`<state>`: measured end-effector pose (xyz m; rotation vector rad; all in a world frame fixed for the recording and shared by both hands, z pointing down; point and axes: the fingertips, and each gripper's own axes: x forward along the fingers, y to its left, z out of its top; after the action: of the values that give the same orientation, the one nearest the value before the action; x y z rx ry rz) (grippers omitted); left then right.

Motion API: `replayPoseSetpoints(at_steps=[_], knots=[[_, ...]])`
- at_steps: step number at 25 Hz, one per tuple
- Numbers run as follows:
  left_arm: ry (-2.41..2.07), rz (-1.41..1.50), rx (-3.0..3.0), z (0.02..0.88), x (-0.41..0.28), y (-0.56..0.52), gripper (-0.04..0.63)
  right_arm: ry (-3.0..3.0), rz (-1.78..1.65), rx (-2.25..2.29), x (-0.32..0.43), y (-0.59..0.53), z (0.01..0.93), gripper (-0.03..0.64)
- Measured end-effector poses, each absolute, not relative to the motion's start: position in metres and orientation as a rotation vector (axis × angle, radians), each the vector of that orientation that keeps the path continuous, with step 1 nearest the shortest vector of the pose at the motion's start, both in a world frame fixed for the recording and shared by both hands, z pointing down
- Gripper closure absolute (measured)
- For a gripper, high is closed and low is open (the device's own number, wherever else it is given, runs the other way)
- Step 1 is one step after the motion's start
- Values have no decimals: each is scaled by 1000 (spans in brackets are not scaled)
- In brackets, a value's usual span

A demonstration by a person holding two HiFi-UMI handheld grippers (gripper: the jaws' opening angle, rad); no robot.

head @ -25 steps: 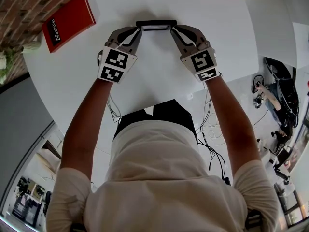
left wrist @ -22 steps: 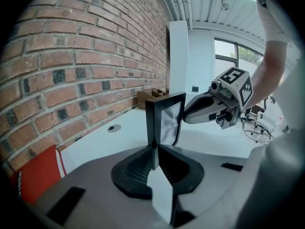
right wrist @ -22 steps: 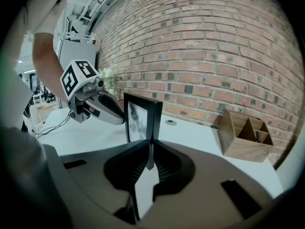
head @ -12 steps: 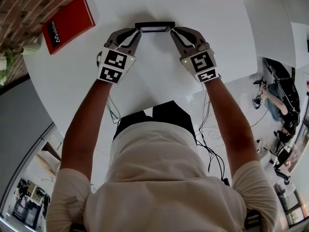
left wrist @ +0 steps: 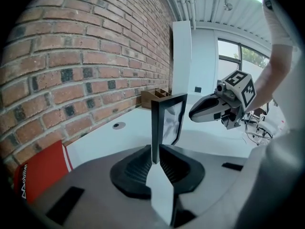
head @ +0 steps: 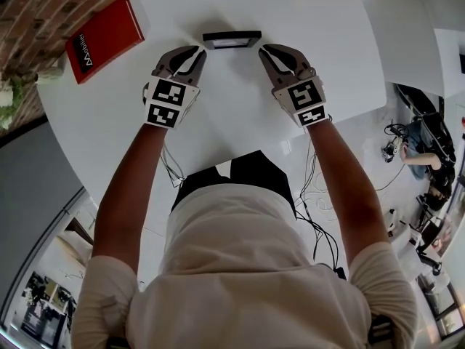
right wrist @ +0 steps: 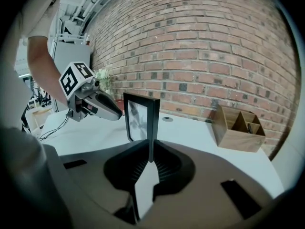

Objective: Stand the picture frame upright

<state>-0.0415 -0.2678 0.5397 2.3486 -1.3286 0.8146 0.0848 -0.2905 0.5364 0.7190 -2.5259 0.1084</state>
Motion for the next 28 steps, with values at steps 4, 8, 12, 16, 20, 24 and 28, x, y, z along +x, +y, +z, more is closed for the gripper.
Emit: replayPoseSetpoints(at_steps=[4,8,12,16,20,24,28], knots=[[-1338,787,2337,537,-47,-256,543,-2514,123,753,90,-280,534,584],[-1330,737,2331,528,-50,-236,545,-2498,162,788,95,-259,530,584],[-1302,686,2334,516,-54,-211,553,-2496,230,846,97,-235,525,584],[-1250,640,2358,502,-55,-184,571,-2511,299,906,93,-206,516,597],[-1183,576,2381,486,-54,-154,583,-2527,362,955,84,-170,501,606],[-1101,525,2412,469,-50,-124,597,-2555,410,1003,75,-138,482,612],[-1028,496,2428,452,-46,-98,597,-2577,435,1051,71,-108,460,612]])
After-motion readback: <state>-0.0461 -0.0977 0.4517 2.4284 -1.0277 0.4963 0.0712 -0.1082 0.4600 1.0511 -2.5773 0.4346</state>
